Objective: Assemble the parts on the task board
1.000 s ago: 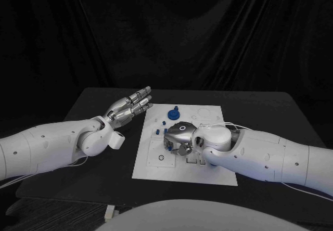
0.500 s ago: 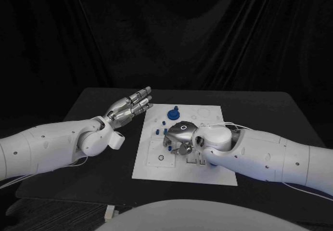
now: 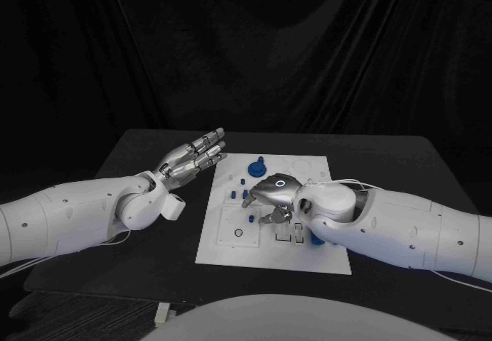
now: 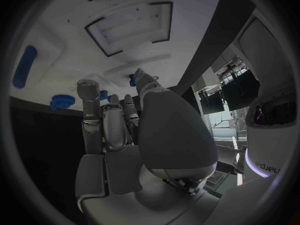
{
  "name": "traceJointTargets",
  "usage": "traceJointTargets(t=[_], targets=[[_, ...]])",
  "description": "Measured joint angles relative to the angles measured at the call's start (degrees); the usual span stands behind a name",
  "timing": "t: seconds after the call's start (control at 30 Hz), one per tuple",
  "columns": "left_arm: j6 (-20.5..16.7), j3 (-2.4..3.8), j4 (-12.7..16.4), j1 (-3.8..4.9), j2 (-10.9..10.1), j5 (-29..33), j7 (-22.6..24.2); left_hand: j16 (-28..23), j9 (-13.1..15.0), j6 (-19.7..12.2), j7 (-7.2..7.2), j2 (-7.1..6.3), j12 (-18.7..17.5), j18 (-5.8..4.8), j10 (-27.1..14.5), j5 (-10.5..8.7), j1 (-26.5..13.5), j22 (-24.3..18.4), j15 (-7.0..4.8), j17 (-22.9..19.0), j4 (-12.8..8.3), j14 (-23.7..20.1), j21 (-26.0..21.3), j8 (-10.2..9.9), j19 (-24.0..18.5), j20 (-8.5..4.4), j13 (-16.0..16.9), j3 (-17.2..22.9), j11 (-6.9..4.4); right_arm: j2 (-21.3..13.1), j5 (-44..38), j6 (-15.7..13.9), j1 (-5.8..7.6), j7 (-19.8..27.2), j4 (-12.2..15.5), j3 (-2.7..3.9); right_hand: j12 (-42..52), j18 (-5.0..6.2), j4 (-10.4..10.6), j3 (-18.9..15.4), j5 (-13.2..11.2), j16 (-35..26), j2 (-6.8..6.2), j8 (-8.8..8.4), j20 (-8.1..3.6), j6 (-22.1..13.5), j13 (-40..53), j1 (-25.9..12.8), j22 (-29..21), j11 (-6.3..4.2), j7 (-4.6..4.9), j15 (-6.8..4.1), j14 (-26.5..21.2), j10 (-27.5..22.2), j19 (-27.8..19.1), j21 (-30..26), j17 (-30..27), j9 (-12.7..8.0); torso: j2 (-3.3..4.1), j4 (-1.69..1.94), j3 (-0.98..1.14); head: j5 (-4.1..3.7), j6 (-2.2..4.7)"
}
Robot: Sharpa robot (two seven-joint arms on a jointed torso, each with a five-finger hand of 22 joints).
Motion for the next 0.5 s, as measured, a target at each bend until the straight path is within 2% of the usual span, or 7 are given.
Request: traceJointTargets(t=[0.07,0.13,0.2,0.37,0.43,0.5], targets=[[0.0,-0.01,0.0,-0.01,0.0,0.0,0.0,0.0,0.0,0.0,0.00,0.00,0.0,0.01,0.0,0.23,0.0,0.0,0.00,0.0,-0.2,0.0,0.0,0.0,0.0,0.00,0.0,0.2,0.00,-1.5,0.0,-1.6,1.67,0.0,1.4,0.03,1.0,0.00,2.0,-0.6,-0.9,0.1,-0.01,0.10,-0.02,0.6,0.0,0.0,0.0,0.04,0.46,0.00,0.0,-0.3,0.3,0.8,0.0,-0.1,0.00,0.00,0.00,-0.09,0.00],[0.0,-0.01,0.0,-0.01,0.0,0.0,0.0,0.0,0.0,0.0,0.00,0.00,0.0,0.00,0.0,0.23,0.0,0.0,0.00,0.0,-0.2,0.0,0.0,0.0,0.0,0.00,0.0,0.2,0.00,-2.9,0.0,-3.1,3.14,0.0,2.5,0.09,1.8,-0.01,2.7,-0.8,-1.3,0.6,-0.36,0.31,-0.12,1.2,0.0,-0.4,0.0,0.06,0.45,0.00,0.0,-0.3,0.9,2.1,0.0,-0.2,0.00,0.00,0.00,-0.20,0.00],[0.0,-0.02,0.0,-0.02,0.0,0.0,0.0,0.0,0.0,0.0,0.00,0.19,0.0,0.00,0.0,0.23,0.2,0.0,0.00,0.0,-0.2,0.0,0.0,0.0,0.0,0.00,0.0,0.2,0.00,-4.2,0.0,-4.2,4.43,0.0,3.5,0.09,2.6,-0.01,2.8,-0.9,-1.6,0.7,-0.40,0.55,-0.11,1.9,0.0,-1.4,0.0,0.17,0.50,0.00,0.0,0.6,1.4,3.0,0.0,-0.2,-0.01,0.00,0.00,-0.21,0.00],[0.0,-0.02,0.0,-0.04,0.1,0.0,0.0,0.0,0.0,0.2,-0.21,-0.01,0.0,0.01,0.0,0.23,0.5,0.0,0.00,0.0,-0.2,0.0,0.0,0.0,0.0,0.00,0.0,0.2,0.00,-9.4,0.4,-6.7,8.64,-0.1,6.6,0.14,3.1,-0.01,2.8,-0.9,-3.1,1.0,-0.53,0.55,-0.13,2.6,-0.1,-3.0,0.0,0.03,0.57,0.00,0.0,0.9,1.9,4.1,0.0,-0.4,-0.04,-0.02,-0.01,-0.20,0.00],[0.0,-0.01,0.0,-0.04,0.1,0.0,0.0,0.0,0.0,0.2,-0.21,-0.01,0.0,0.01,0.0,0.23,0.5,0.0,0.00,-0.1,-0.2,0.0,0.0,0.0,0.0,0.00,0.0,0.2,0.00,-11.1,0.6,-7.1,9.53,-0.2,7.4,0.16,3.5,-0.01,2.9,-1.1,-3.8,1.0,-0.83,0.89,-0.22,3.2,-0.2,-3.9,0.0,-0.16,1.02,0.00,0.0,1.1,2.1,4.4,0.0,-0.5,-0.04,-0.02,0.00,-0.20,0.00],[0.0,-0.01,0.0,-0.05,0.1,0.0,0.0,0.0,0.0,0.2,-0.21,-0.01,0.0,0.01,0.0,0.23,0.5,0.0,0.00,-0.1,-0.2,0.0,0.0,0.0,0.0,0.00,0.0,0.2,0.00,-12.9,0.8,-7.4,10.18,-0.4,7.9,0.16,3.6,-0.02,2.9,-1.1,-3.8,1.5,-0.75,0.93,-0.27,3.5,-0.2,-4.4,0.0,-0.09,0.75,0.00,0.0,1.5,2.6,5.6,0.0,-0.5,-0.04,-0.02,0.00,-0.20,0.00]])
